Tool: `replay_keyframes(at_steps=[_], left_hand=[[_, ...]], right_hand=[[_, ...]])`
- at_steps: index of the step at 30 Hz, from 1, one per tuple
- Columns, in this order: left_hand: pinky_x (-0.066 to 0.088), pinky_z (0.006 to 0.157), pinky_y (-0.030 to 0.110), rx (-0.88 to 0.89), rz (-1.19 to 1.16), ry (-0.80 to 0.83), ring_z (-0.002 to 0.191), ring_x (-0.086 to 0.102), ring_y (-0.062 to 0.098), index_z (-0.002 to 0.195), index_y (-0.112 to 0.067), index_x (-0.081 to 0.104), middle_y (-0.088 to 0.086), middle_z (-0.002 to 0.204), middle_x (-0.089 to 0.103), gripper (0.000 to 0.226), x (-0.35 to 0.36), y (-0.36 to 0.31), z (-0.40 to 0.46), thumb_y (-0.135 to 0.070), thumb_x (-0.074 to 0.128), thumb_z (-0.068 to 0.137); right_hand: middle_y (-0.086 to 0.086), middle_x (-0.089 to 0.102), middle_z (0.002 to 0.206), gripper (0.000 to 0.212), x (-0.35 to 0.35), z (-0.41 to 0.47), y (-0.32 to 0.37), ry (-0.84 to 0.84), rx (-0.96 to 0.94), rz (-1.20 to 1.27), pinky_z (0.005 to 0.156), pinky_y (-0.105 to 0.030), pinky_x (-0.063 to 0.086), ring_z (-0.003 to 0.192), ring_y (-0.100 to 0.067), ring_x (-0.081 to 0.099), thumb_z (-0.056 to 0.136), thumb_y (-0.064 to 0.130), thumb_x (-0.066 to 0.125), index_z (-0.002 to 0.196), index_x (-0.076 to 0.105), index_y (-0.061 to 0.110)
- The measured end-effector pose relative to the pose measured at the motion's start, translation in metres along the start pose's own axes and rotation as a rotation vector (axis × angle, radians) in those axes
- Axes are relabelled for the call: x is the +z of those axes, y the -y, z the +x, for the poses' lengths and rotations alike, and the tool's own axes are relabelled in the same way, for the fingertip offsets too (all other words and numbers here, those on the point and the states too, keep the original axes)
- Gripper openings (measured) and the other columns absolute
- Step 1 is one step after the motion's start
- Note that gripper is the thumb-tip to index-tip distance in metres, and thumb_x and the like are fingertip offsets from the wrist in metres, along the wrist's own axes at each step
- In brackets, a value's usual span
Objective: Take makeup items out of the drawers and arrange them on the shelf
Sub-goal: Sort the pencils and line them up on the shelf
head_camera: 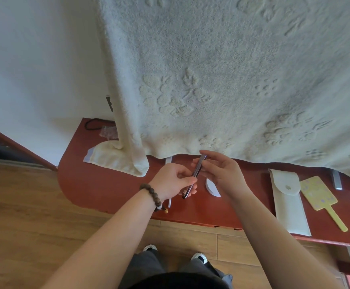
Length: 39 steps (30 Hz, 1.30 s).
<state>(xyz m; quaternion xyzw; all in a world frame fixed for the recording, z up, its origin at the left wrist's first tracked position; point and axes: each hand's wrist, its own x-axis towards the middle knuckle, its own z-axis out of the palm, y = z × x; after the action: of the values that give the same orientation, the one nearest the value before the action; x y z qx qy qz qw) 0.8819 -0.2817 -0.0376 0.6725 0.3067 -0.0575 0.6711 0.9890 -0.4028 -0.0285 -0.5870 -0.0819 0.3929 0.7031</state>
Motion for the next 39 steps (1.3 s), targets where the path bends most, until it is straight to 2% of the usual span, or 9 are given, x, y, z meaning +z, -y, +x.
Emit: replay_keyframes(at_steps=[4,11,16,18,21,24,27,32,39], left_hand=[[0.060,0.073,0.041,-0.025,0.122,-0.051,0.074,0.073,0.024,0.086,-0.002,0.067,0.014,0.081,0.073,0.007,-0.006,0.017,-0.001,-0.009,0.065,0.088],[0.060,0.063,0.040,-0.208,-0.248,-0.157,0.072,0.071,0.028,0.104,-0.003,0.060,0.016,0.081,0.068,0.015,-0.007,0.045,0.000,-0.012,0.060,0.092],[0.060,0.073,0.038,-0.220,-0.224,-0.081,0.077,0.067,0.025,0.109,-0.012,0.048,0.015,0.090,0.060,0.038,0.007,0.042,0.012,0.015,0.058,0.084],[0.060,0.072,0.035,-0.239,-0.210,-0.099,0.079,0.065,0.026,0.112,-0.014,0.045,0.017,0.097,0.058,0.046,0.012,0.045,0.018,0.020,0.057,0.082],[0.061,0.065,0.031,-0.221,-0.080,-0.221,0.076,0.064,0.021,0.109,0.009,0.057,0.021,0.106,0.060,0.030,0.022,0.051,0.029,0.017,0.061,0.080],[0.061,0.066,0.039,-0.185,0.049,-0.324,0.067,0.066,0.021,0.089,0.002,0.064,0.013,0.085,0.067,0.008,0.034,0.056,0.036,0.004,0.066,0.082],[0.060,0.062,0.039,-0.177,0.211,-0.386,0.059,0.070,0.018,0.084,-0.010,0.065,0.005,0.074,0.070,0.010,0.041,0.062,0.041,-0.018,0.071,0.083],[0.051,0.071,0.026,-0.159,0.581,-0.389,0.080,0.066,0.017,0.089,-0.014,0.063,0.001,0.086,0.069,0.022,0.042,0.066,0.035,-0.034,0.069,0.083],[0.051,0.071,0.027,-0.192,0.635,-0.375,0.081,0.066,0.018,0.090,-0.012,0.060,0.003,0.088,0.067,0.026,0.045,0.069,0.034,-0.037,0.066,0.086]], right_hand=[[-0.013,0.073,0.079,0.022,-0.025,0.023,0.020,-0.167,-0.112,0.183,0.080,-0.031,0.057,0.080,-0.024,0.071,0.091,-0.007,0.051,0.107,0.062,0.003],[-0.025,0.069,0.097,0.023,-0.028,0.017,0.009,-0.070,0.054,-0.149,0.076,-0.028,0.058,0.087,-0.029,0.070,0.087,0.000,0.064,0.109,0.063,0.004],[0.001,0.069,0.100,0.039,-0.026,0.019,-0.026,-0.124,0.105,-0.547,0.068,-0.014,0.046,0.090,-0.010,0.067,0.076,0.014,0.077,0.113,0.064,0.022],[0.005,0.069,0.094,0.041,-0.026,0.022,-0.038,-0.138,0.066,-0.747,0.069,-0.017,0.049,0.086,-0.007,0.065,0.074,0.022,0.078,0.112,0.064,0.027],[0.007,0.069,0.091,0.047,-0.027,0.028,-0.046,-0.101,-0.044,-1.048,0.083,-0.031,0.052,0.088,-0.009,0.064,0.074,0.032,0.077,0.119,0.062,0.026],[0.002,0.063,0.116,0.052,-0.028,0.031,-0.049,0.017,-0.118,-1.297,0.088,-0.027,0.045,0.108,-0.014,0.056,0.080,0.031,0.072,0.128,0.056,0.020],[0.003,0.056,0.126,0.049,-0.028,0.034,-0.054,0.068,-0.210,-1.523,0.095,-0.028,0.036,0.123,-0.017,0.041,0.082,0.035,0.070,0.126,0.057,0.019],[0.003,0.054,0.126,0.048,-0.031,0.037,-0.067,0.116,-0.250,-1.627,0.106,-0.029,0.026,0.125,-0.019,0.038,0.084,0.039,0.066,0.127,0.057,0.020],[0.000,0.055,0.125,0.051,-0.035,0.039,-0.076,0.127,-0.269,-1.611,0.108,-0.029,0.025,0.123,-0.021,0.040,0.083,0.039,0.066,0.128,0.057,0.016]])
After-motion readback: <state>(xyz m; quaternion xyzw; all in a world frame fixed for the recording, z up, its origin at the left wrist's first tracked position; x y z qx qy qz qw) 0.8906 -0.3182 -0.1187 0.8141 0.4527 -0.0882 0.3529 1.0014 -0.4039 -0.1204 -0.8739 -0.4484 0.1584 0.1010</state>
